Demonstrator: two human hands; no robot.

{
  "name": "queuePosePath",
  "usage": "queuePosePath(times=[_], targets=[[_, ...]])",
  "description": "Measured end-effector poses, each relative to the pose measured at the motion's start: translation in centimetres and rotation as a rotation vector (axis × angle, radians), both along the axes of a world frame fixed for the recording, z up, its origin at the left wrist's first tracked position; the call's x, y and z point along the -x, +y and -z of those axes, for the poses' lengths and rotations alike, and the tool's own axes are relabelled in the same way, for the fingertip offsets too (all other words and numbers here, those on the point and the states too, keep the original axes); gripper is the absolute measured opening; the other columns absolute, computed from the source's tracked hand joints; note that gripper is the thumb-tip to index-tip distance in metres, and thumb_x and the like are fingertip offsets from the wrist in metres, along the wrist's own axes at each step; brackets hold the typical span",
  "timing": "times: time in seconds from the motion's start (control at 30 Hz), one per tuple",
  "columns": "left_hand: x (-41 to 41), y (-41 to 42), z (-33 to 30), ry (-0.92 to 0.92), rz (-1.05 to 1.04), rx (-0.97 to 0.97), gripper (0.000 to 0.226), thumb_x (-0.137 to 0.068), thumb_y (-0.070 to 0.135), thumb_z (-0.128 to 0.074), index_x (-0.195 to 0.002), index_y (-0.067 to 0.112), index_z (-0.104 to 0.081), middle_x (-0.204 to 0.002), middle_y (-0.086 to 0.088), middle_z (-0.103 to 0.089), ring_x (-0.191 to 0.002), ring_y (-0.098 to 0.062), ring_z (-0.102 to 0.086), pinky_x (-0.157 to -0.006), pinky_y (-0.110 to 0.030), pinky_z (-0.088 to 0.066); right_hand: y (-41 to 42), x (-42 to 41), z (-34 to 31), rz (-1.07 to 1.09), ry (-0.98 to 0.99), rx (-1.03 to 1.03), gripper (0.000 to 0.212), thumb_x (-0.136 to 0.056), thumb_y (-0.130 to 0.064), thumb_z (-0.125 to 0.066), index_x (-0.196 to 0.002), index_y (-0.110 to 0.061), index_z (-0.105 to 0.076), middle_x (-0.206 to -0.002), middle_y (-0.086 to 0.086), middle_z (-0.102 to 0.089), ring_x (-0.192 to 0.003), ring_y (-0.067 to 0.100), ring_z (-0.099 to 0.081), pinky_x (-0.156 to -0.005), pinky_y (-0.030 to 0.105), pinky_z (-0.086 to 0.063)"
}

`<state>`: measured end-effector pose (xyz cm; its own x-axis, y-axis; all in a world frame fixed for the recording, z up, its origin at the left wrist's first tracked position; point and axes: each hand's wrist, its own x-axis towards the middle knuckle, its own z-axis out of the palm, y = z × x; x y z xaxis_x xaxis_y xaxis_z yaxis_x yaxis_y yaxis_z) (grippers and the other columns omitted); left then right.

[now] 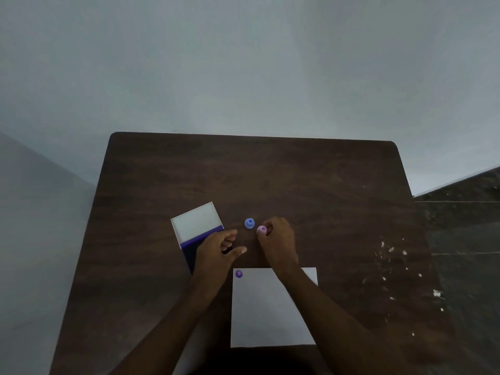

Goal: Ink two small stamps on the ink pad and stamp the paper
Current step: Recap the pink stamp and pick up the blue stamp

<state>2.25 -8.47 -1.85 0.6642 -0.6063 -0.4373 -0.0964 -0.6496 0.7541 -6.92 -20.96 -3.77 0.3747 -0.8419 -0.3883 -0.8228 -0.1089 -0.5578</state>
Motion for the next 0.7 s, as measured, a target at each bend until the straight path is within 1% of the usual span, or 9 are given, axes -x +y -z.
queuePosePath(times=[0.17,0.27,0.3,0.37,0.43,0.53,0.7], targets=[[0.0,-0.1,0.3,0.007,-0.007,0.005,0.047,-0.076,0.021,-0.077,-0.120,0.016,-0.062,-0.114,0.001,-0.068,-0.091,-0.002,-0.059,-0.068,-0.007,-0.041,-0.1,0.0,0.7,0.000,-0.001,0.003,0.014,-0.092,-0.025,-0.056,-0.094,-0.014,-0.064,-0.096,0.003,-0.062,-0.085,0.011,-0.057,-0.074,0.022,-0.043],[0.1,-0.1,0.5,0.018,-0.001,-0.001,0.047,-0.076,0.019,-0.076,-0.120,0.016,-0.061,-0.114,0.001,-0.067,-0.090,-0.002,-0.058,-0.068,-0.008,-0.041,-0.2,0.1,0.9,-0.052,0.038,0.042,0.019,-0.088,-0.034,-0.060,-0.094,-0.017,-0.065,-0.096,0.001,-0.064,-0.088,0.012,-0.058,-0.075,0.023,-0.046],[0.1,-0.1,0.5,0.021,-0.001,-0.003,0.046,-0.076,0.019,-0.076,-0.120,0.016,-0.061,-0.114,0.001,-0.067,-0.089,-0.002,-0.058,-0.068,-0.008,-0.041,-0.1,0.1,1.1,-0.075,0.056,0.071,0.023,-0.085,-0.038,-0.063,-0.096,-0.019,-0.066,-0.099,0.000,-0.064,-0.091,0.012,-0.058,-0.077,0.024,-0.047],[0.1,0.1,0.6,0.027,-0.004,-0.002,0.046,-0.077,0.020,-0.076,-0.120,0.016,-0.062,-0.114,0.001,-0.067,-0.089,-0.003,-0.059,-0.069,-0.008,-0.042,0.0,0.0,1.0,-0.100,0.077,0.110,0.035,-0.081,-0.045,-0.066,-0.106,-0.022,-0.064,-0.111,-0.002,-0.061,-0.102,0.013,-0.055,-0.085,0.027,-0.048],[0.1,0.4,0.7,0.036,-0.002,-0.004,0.045,-0.077,0.021,-0.076,-0.119,0.017,-0.062,-0.113,0.001,-0.067,-0.089,-0.002,-0.059,-0.070,-0.008,-0.042,0.1,-0.3,0.9,-0.140,0.081,0.143,0.042,-0.081,-0.046,-0.066,-0.115,-0.023,-0.061,-0.121,-0.002,-0.058,-0.111,0.015,-0.051,-0.090,0.028,-0.045],[0.1,0.7,0.8,0.043,-0.005,-0.005,0.044,-0.077,0.022,-0.076,-0.119,0.018,-0.062,-0.112,0.003,-0.068,-0.088,-0.001,-0.059,-0.071,-0.009,-0.042,0.0,-0.8,0.7,-0.198,0.096,0.178,0.040,-0.083,-0.042,-0.065,-0.119,-0.024,-0.059,-0.125,-0.001,-0.057,-0.115,0.015,-0.048,-0.093,0.029,-0.043],[0.2,1.1,0.7,0.047,-0.028,-0.003,0.042,-0.076,0.021,-0.077,-0.116,0.019,-0.063,-0.108,0.004,-0.068,-0.086,-0.001,-0.060,-0.070,-0.008,-0.042,0.1,-1.4,0.3,-0.248,0.092,0.242,0.034,-0.087,-0.039,-0.061,-0.116,-0.021,-0.060,-0.122,0.001,-0.060,-0.112,0.018,-0.049,-0.096,0.031,-0.042]])
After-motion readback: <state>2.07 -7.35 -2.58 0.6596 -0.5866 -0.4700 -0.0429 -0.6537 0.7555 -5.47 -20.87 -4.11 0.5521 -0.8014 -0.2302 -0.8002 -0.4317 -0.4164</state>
